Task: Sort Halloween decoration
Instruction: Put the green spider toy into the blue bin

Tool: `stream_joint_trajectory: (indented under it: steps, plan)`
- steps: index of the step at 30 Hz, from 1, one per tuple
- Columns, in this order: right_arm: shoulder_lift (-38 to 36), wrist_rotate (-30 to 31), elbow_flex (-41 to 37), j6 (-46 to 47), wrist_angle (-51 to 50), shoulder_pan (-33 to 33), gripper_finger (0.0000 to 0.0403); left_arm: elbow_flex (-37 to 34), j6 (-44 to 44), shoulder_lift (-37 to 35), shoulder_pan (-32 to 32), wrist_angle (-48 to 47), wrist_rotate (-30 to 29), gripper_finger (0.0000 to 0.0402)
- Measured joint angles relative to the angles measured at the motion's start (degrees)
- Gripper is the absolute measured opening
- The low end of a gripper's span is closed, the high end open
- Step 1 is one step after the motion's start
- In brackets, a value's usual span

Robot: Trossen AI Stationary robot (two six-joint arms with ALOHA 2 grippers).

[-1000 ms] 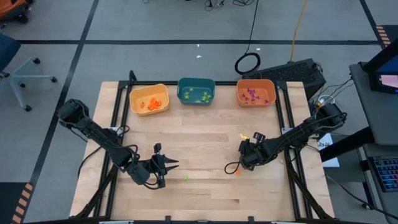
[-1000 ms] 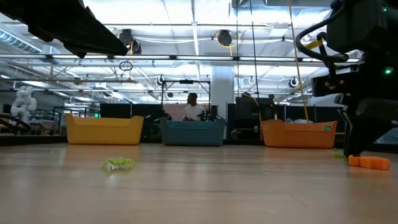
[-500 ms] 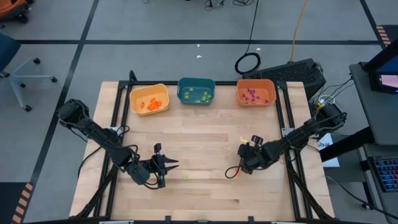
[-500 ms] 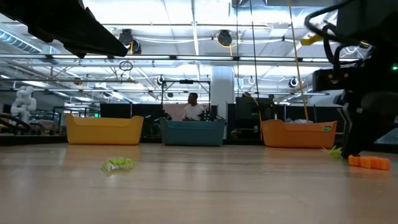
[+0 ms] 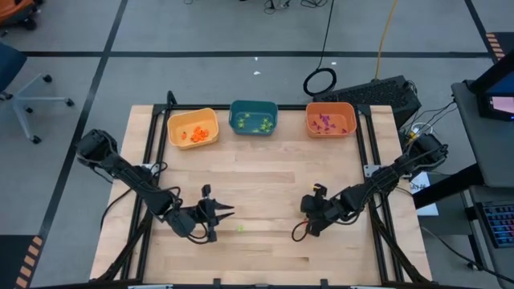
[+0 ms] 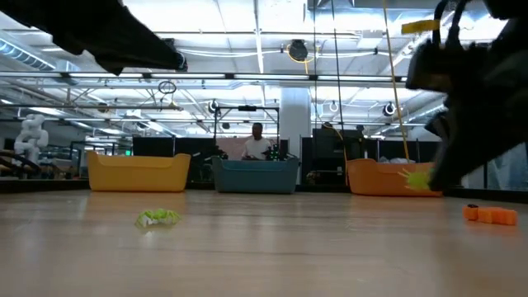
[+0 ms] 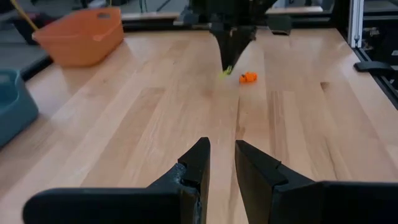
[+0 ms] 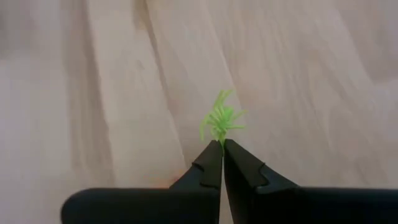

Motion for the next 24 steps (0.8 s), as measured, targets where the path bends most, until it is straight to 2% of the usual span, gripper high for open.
stream_joint_trajectory:
  steps: [7,12,24]
  plan:
    - [0.00,2.40,0.02,-7.15,15.22,0.10,0.0000,0.00,7.94,4.09,1.25,9.02,0.08,0.0075]
    - [0.29,6.07,0.04,-13.31,27.01,0.68,0.0000,0.00,8.52,4.51,1.25,9.54,0.52,0.0075]
    - [9.47,5.72,0.09,-30.87,59.89,0.61,0.0000,0.00,8.52,4.51,1.23,9.95,0.92,0.0075]
